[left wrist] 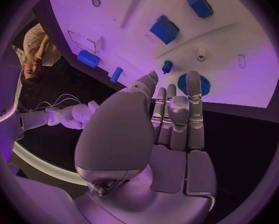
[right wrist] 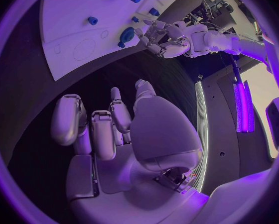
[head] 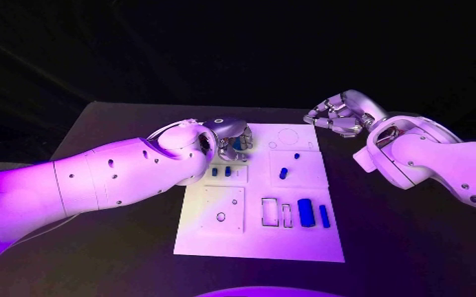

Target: Assemble the parts on the task board

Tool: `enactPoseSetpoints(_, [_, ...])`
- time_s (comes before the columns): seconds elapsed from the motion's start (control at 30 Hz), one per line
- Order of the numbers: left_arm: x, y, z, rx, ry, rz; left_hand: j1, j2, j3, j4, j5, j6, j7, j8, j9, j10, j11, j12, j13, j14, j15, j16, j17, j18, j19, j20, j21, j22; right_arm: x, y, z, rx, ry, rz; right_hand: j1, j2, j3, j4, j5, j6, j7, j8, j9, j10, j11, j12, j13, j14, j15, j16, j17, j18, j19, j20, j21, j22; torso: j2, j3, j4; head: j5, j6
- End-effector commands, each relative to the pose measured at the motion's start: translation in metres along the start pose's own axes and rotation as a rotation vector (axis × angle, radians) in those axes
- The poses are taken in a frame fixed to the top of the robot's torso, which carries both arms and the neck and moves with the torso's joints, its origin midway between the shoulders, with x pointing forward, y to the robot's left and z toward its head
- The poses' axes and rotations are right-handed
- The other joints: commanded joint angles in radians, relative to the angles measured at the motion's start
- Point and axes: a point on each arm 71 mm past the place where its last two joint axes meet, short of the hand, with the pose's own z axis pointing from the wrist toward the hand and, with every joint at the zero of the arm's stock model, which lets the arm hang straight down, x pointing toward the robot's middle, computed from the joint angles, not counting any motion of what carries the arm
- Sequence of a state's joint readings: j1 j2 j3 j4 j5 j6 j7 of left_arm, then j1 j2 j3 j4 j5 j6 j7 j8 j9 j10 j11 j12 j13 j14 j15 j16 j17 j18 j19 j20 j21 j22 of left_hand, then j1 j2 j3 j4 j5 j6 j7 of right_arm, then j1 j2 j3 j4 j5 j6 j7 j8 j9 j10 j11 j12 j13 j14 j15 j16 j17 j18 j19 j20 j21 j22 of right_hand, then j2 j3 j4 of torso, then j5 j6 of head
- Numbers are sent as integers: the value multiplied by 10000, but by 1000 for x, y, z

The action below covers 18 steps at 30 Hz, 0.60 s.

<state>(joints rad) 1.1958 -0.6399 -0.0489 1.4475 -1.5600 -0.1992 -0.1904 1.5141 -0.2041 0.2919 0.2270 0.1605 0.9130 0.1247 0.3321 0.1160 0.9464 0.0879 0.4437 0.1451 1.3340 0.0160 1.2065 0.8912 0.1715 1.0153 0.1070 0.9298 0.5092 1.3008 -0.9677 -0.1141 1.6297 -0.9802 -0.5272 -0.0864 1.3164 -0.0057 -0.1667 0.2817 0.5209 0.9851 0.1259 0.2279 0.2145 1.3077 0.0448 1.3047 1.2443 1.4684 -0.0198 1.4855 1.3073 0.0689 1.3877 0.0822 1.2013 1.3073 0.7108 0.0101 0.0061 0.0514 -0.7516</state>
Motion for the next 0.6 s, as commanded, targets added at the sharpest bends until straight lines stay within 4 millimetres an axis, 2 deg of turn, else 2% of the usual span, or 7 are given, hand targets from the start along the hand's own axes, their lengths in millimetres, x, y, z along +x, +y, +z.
enactPoseSetpoints(0.03, [4, -2, 2, -33, 419, 469, -23, -50, 46, -23, 17, 80, 1, -78, -19, 90, -22, -69, -24, 83, -25, 100, 50, 122, 57, 9, 81, 25, 1, 2, 0, -131, 24, -32, 59, 41, -39, -24, 45, -54, -21, 33, 16, -62, -8, -55, 0, 640, -66, -36, 1075, 157, -52, -4, -36, 209, -2, 3, 16, 4, -11])
enactPoseSetpoints(0.6, [8, 0, 7, -231, 814, 571, 164, 111, 449, -180, 27, 593, 4, -289, -103, 632, -74, -271, -283, 217, -66, 681, 431, 130, -33, -18, 496, 304, 2, 3, 0, -175, 55, -25, 59, 41, -39, -24, 45, -54, -21, 33, 16, -62, -8, -55, 0, 640, -66, -36, 1075, 157, -52, -4, -36, 209, -8, -8, 14, -2, -27])
